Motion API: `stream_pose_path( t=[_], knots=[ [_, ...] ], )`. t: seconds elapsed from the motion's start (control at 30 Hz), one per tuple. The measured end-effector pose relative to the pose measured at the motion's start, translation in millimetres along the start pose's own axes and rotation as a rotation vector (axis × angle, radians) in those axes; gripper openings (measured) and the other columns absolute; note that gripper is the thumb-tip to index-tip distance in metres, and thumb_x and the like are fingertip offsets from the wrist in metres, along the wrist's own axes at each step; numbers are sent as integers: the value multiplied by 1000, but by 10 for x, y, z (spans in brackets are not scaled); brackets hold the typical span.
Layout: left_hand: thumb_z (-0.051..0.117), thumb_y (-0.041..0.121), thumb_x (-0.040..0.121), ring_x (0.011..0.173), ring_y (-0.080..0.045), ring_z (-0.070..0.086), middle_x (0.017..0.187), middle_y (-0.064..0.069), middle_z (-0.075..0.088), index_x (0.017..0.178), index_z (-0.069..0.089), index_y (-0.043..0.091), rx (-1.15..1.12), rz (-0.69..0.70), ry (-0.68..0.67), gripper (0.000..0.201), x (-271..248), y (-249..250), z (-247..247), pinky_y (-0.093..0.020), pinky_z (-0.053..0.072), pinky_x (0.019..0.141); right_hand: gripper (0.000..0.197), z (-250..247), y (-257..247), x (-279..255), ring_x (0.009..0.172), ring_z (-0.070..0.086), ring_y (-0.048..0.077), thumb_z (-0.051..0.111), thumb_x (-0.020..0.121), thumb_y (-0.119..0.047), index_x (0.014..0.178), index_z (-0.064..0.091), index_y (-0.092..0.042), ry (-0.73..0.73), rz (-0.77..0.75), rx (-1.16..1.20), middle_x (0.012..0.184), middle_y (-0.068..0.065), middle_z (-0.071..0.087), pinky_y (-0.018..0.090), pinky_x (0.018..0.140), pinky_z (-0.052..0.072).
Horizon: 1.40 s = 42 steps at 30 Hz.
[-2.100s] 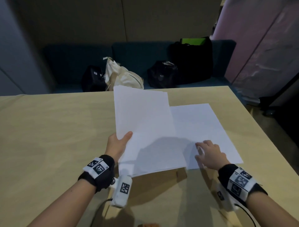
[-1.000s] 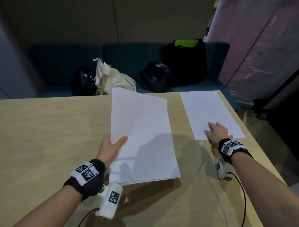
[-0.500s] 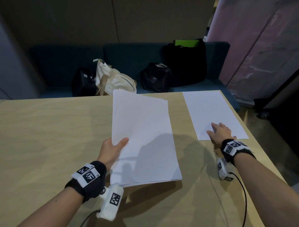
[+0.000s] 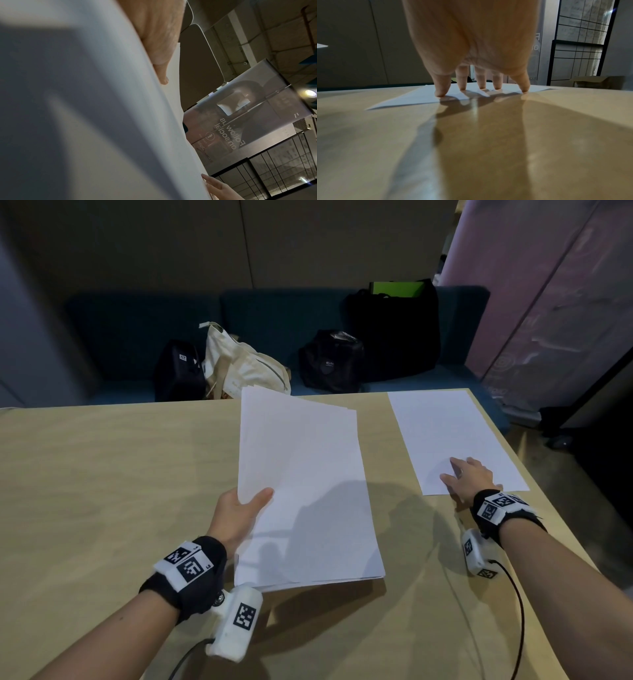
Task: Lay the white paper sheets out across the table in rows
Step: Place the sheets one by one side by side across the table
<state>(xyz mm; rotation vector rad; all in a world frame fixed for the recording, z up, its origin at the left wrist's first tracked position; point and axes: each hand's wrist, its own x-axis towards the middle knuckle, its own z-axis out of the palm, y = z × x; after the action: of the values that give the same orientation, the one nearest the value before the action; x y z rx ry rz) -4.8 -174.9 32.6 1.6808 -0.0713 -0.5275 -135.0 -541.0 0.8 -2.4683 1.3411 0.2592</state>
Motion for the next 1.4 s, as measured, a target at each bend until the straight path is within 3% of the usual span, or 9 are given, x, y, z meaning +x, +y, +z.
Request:
stream_pose_path(
  t=[0.33, 0.77, 0.87, 0.97, 1.07, 1.17, 1.27, 1.33, 1.4],
  knots=[
    [61, 15, 88, 93, -23, 64, 105, -8, 67, 114, 61, 4, 34, 10, 10, 28, 27, 39, 35, -31, 46, 84, 45, 13, 51, -45, 135, 31, 33, 48, 92, -33, 134, 45, -17, 41, 2, 51, 150, 8, 33, 55, 110, 24],
    [61, 15, 88, 92, -24, 65, 105, -10, 68, 115, 61, 0, 61, 32, -7, 31, 39, 103, 34, -22, 49, 72, 43, -21, -63, -84, 132, 37, 33, 53, 90, -34, 129, 53, -15, 62, -40, 135, 147, 9, 39, 48, 108, 28],
    [61, 16, 88, 96, -26, 64, 108, -11, 67, 117, 60, 0, 69, 43, -13, 33, 76, 180, 57, -29, 49, 81, 36, -94, -218, -98, 116, 54, 29, 55, 90, -31, 117, 62, -8, 3, -154, 313, 129, 13, 59, 38, 100, 41],
    [62, 16, 88, 97, -25, 63, 107, -10, 66, 116, 60, 0, 57, 61, -16, 33, 109, 271, 99, -31, 47, 84, 33, -191, -497, -273, 85, 63, 21, 55, 91, -28, 112, 63, -3, -210, -318, 506, 109, 14, 68, 24, 76, 48],
    [61, 17, 88, 96, -25, 63, 107, -10, 66, 116, 60, 1, 40, 77, -24, 32, 124, 339, 139, -28, 49, 80, 27, -218, -757, -471, 75, 66, 19, 60, 88, -31, 105, 62, -11, -358, -388, 624, 88, 1, 73, 33, 80, 52],
    [62, 16, 88, 97, -24, 63, 108, -9, 66, 116, 60, 2, 13, 79, -23, 32, 114, 358, 150, -30, 48, 85, 19, -162, -899, -568, 62, 59, 15, 70, 81, -24, 90, 59, -10, -364, -382, 730, 51, -14, 62, 34, 76, 53],
    [62, 15, 88, 97, -24, 62, 108, -9, 65, 116, 60, 1, -16, 62, -7, 31, 87, 335, 145, -30, 46, 83, 28, -137, -972, -645, 65, 59, 13, 75, 75, -24, 89, 63, -3, -304, -396, 743, 65, -5, 64, 22, 66, 51],
    [62, 14, 87, 95, -22, 62, 107, -9, 65, 116, 60, 1, -22, 56, 5, 32, 73, 300, 146, -26, 47, 78, 22, -125, -1010, -677, 53, 53, 7, 77, 73, -20, 68, 60, -8, -240, -392, 713, 56, -7, 56, 14, 54, 43],
    [64, 13, 86, 95, -21, 61, 105, -6, 65, 115, 61, 2, -14, 55, 14, 31, 58, 262, 157, -24, 47, 76, 39, -106, -1041, -690, 43, 44, 4, 78, 72, -14, 50, 46, -15, -184, -375, 698, 44, -10, 45, 15, 49, 37]
  ],
)
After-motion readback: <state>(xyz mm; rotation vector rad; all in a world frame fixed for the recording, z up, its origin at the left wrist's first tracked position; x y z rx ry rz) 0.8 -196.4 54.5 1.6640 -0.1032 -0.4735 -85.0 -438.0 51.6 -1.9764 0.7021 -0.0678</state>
